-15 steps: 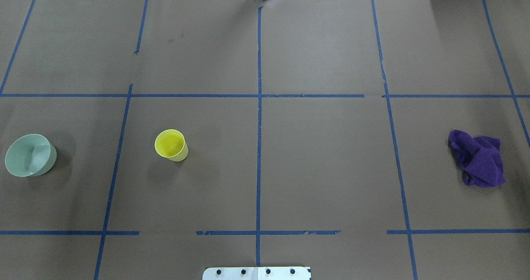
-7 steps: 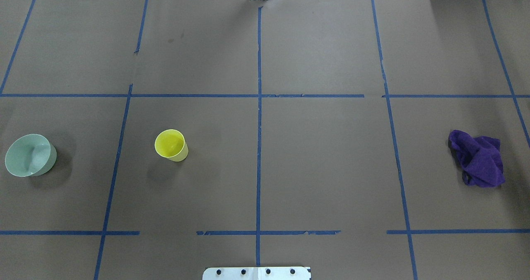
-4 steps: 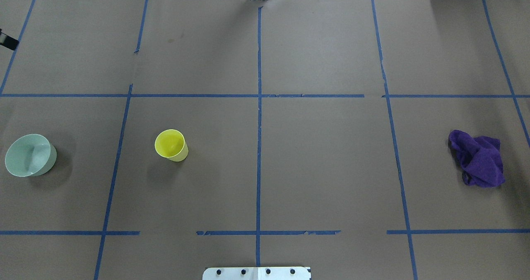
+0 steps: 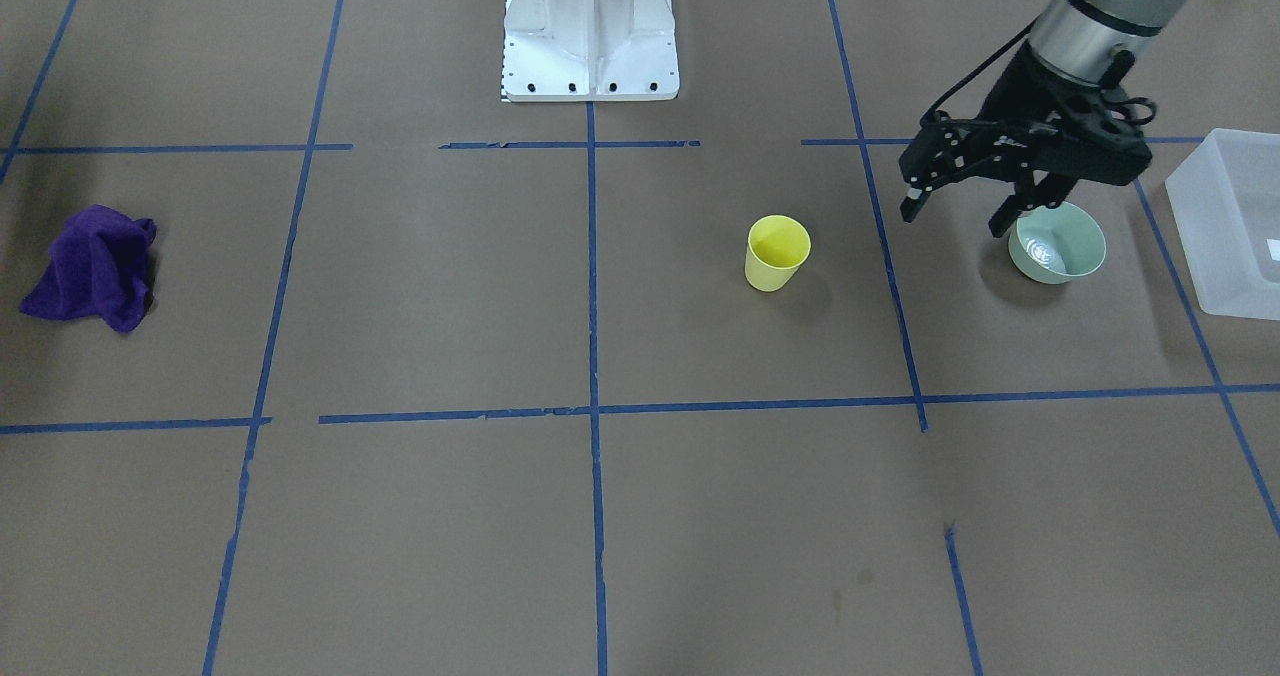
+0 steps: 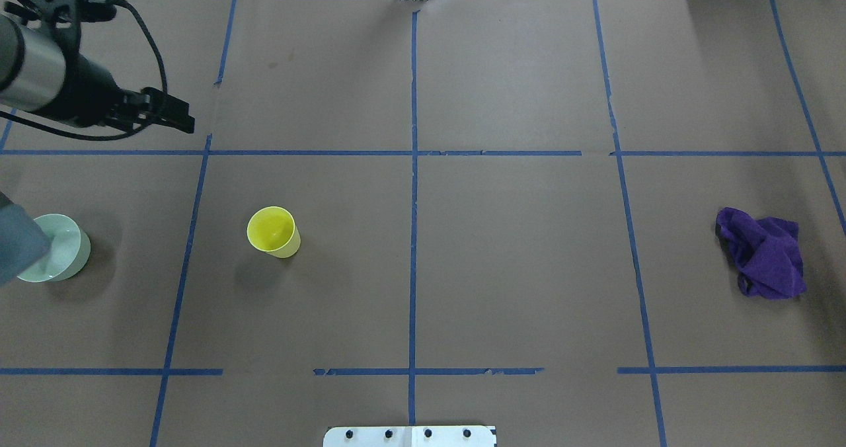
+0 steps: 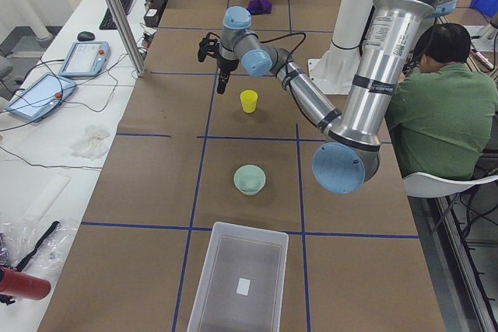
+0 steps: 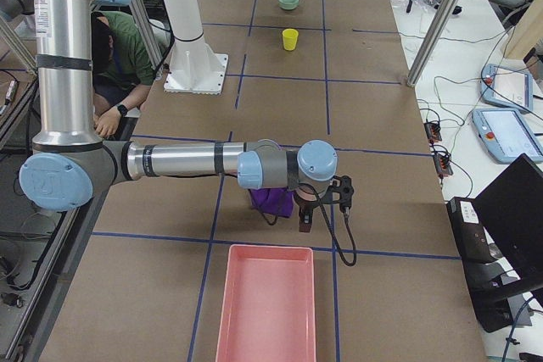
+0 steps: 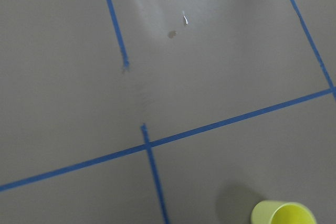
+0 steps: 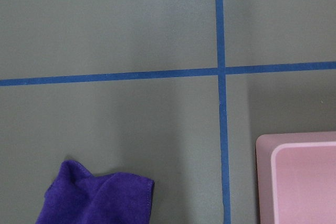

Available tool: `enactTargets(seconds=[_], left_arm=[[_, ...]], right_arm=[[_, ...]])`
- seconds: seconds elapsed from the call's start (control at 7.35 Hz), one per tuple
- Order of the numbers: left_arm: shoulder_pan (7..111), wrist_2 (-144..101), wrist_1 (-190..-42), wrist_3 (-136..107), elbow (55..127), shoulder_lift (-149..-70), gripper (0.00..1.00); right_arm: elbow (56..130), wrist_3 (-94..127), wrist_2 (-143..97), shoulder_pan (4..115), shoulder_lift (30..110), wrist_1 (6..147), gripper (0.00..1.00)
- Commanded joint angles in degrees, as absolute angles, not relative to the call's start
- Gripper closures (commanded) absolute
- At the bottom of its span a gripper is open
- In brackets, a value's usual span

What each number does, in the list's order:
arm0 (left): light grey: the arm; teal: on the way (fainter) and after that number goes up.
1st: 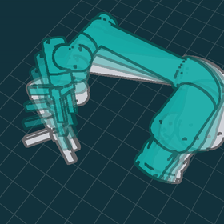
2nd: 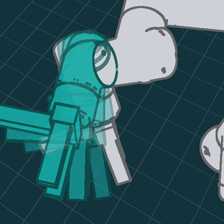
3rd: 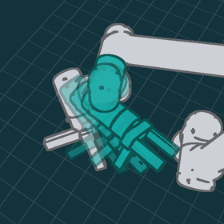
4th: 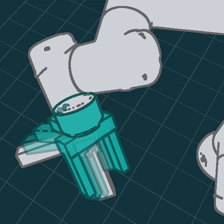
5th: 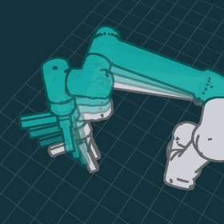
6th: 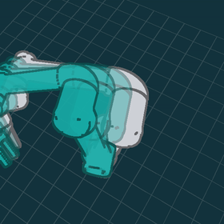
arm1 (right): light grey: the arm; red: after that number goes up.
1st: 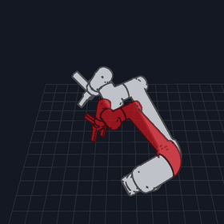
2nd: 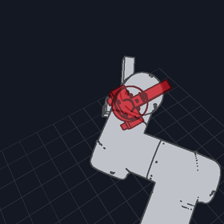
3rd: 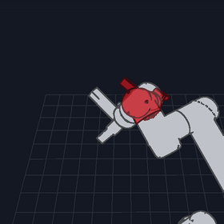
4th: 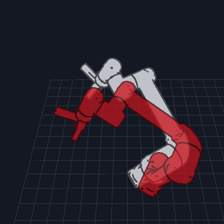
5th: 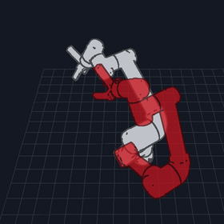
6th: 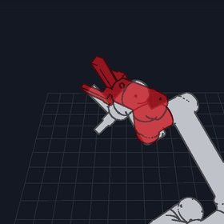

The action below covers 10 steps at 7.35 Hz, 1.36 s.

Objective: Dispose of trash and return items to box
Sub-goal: 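Reach the left gripper down to the yellow cup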

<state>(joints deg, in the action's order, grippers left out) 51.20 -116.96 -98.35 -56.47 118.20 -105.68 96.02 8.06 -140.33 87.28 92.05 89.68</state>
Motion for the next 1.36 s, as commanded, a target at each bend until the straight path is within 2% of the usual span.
enactTargets(seconds=[0.0, 0.54, 0.95, 1.22], left_arm=[[39.68, -107.78, -100.02, -69.67, 117.95, -105.82, 0.0], [36.47, -108.1, -101.07, -70.05, 107.43, -108.19, 0.0], [34.38, -108.46, -101.34, -69.79, 107.05, -108.28, 0.02], [33.31, -108.46, -101.43, -69.79, 106.17, -108.19, 0.21]], right_arm=[[96.59, 8.0, -140.36, 87.28, 92.11, 89.65, 0.0], [96.24, 8.61, -140.36, 87.28, 92.64, 85.87, 0.0], [96.42, 8.79, -140.45, 87.28, 92.72, 85.87, 0.0], [96.59, 8.79, -140.45, 87.28, 92.81, 85.78, 0.0]])
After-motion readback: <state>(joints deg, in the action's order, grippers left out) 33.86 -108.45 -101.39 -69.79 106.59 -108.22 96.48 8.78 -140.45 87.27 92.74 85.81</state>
